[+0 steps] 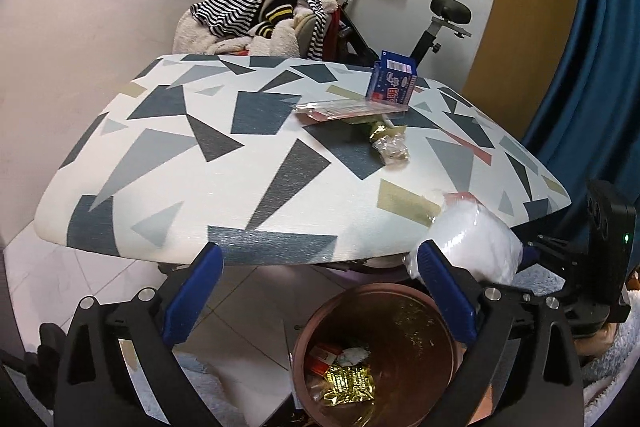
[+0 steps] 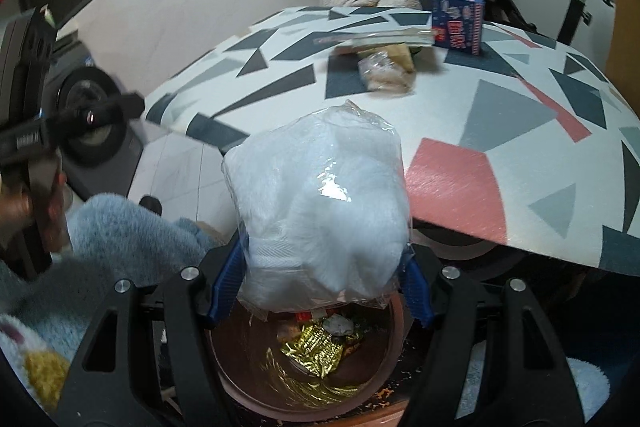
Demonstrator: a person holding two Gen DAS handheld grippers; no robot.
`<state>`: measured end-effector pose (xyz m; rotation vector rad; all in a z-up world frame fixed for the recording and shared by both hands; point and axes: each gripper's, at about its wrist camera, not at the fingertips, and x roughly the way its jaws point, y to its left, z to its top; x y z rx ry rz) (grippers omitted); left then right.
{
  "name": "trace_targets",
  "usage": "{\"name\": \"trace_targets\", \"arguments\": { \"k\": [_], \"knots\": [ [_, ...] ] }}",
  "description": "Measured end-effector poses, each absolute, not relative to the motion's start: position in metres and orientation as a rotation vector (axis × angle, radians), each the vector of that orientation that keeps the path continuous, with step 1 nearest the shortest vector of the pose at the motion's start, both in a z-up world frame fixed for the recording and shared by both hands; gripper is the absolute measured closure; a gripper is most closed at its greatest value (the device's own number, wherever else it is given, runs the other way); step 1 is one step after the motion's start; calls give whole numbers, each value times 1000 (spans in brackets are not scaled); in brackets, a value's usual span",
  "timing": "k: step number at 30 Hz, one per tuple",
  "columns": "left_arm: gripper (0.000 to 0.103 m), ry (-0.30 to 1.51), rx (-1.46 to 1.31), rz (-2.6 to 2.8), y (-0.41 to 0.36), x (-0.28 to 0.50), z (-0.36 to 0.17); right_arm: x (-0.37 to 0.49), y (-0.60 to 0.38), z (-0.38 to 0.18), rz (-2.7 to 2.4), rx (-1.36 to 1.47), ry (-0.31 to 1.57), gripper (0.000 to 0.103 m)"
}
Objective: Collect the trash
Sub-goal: 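Lower the white plastic bag into the bin and open the right gripper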
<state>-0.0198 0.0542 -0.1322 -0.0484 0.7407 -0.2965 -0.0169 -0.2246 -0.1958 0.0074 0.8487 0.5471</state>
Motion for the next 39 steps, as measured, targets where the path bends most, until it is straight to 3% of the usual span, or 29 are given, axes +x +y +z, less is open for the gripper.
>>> {"name": "trace_targets", "arguments": {
  "k": [25,35,39],
  "knots": [
    [8,746,-70,-276,60,-27,-138,-21,-208,-231,578,-61,955,32],
    [8,748,-65,-278,62,-27,-139,-17,-207,-235,554,-73,978,23],
    [8,751,-70,-277,62,-27,-139,-14,-209,-237,542,-62,987,13]
  ]
}}
